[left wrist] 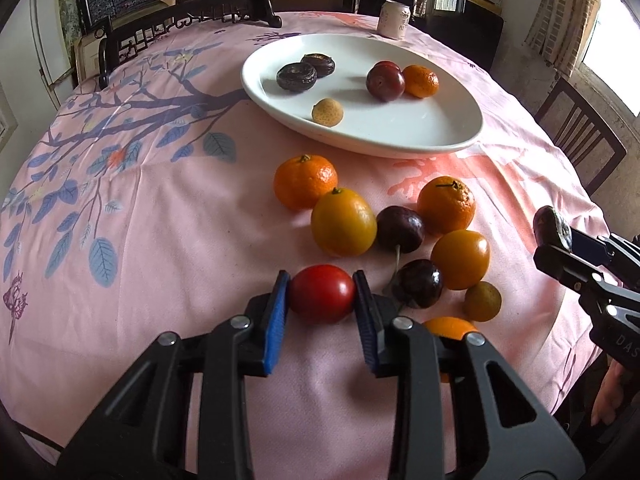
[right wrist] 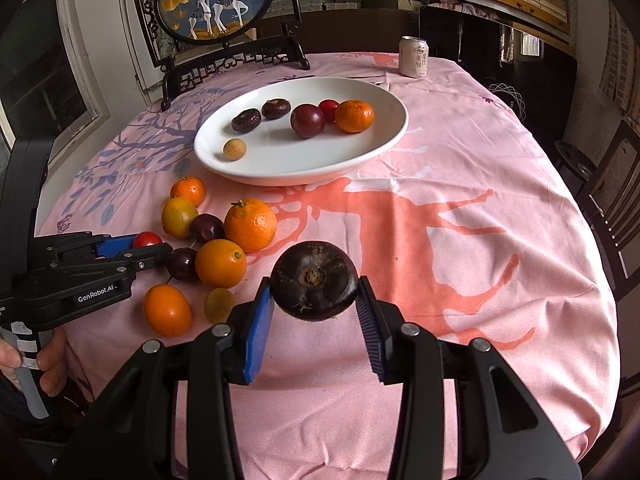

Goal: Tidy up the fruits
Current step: 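Grasp a dark passion fruit with the right gripper while the left grasps a red tomato, then lower both held fruits onto the white plate and open both grippers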

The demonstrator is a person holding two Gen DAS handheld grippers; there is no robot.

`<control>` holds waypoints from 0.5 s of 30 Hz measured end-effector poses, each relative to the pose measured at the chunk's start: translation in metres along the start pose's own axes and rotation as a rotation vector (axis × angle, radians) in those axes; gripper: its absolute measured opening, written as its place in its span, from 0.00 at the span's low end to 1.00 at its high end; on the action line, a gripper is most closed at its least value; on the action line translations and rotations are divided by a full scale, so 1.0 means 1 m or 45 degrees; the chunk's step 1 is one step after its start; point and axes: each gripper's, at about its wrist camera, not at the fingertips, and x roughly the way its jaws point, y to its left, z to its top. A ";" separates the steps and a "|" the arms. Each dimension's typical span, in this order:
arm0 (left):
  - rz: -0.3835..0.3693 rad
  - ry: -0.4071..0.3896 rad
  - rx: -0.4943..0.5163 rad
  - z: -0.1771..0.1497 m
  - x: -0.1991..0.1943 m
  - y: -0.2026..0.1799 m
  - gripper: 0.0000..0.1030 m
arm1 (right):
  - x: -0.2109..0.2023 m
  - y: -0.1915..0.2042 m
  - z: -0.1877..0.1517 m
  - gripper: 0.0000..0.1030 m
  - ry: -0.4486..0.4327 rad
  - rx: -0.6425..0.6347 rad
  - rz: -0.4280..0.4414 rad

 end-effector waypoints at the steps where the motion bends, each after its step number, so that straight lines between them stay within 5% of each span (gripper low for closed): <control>1: -0.003 -0.004 -0.005 0.000 -0.002 0.001 0.31 | -0.001 0.001 0.000 0.41 -0.001 -0.002 -0.001; 15: 0.005 -0.065 0.004 0.007 -0.030 0.004 0.31 | 0.000 0.006 0.005 0.41 0.003 -0.016 -0.003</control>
